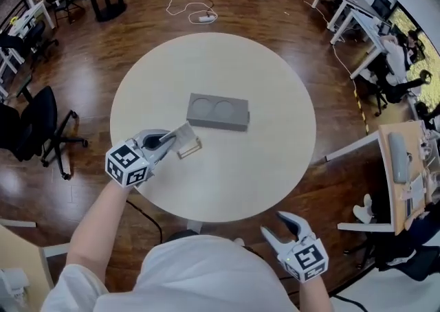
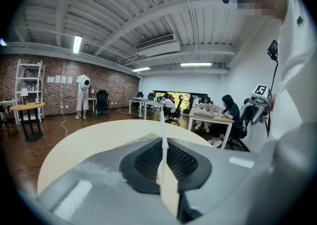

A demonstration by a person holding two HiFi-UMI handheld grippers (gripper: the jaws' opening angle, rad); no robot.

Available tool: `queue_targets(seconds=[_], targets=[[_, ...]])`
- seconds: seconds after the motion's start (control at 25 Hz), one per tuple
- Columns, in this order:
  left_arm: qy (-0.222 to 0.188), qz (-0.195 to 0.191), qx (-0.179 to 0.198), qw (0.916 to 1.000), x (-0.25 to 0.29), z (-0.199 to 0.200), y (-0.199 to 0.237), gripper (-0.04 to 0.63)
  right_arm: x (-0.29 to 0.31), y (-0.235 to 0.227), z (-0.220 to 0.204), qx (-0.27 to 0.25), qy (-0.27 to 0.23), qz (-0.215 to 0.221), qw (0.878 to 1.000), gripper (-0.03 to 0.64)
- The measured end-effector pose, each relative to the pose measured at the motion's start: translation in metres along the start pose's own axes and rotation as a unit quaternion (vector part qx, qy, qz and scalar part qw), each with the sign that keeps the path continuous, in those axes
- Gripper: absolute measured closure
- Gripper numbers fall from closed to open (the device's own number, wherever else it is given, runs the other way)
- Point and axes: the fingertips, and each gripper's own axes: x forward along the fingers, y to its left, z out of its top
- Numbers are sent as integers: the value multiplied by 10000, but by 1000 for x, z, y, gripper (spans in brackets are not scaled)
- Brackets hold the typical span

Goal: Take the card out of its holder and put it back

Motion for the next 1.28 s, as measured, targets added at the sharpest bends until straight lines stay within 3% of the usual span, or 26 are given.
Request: queue_targets(seconds=[0.52,0.92,1.28], targets=[[340,-380,-139,9986,45,-55,31,580,9,15,-2,560,310,-585,9962,405],[347,-457,-386,9976,51,-60,39,580,15,19,3,591,414,-683,9951,405],[420,-503,-323,9973,55,-62,38,580,16,17,4,633,388,-726,9946,405]])
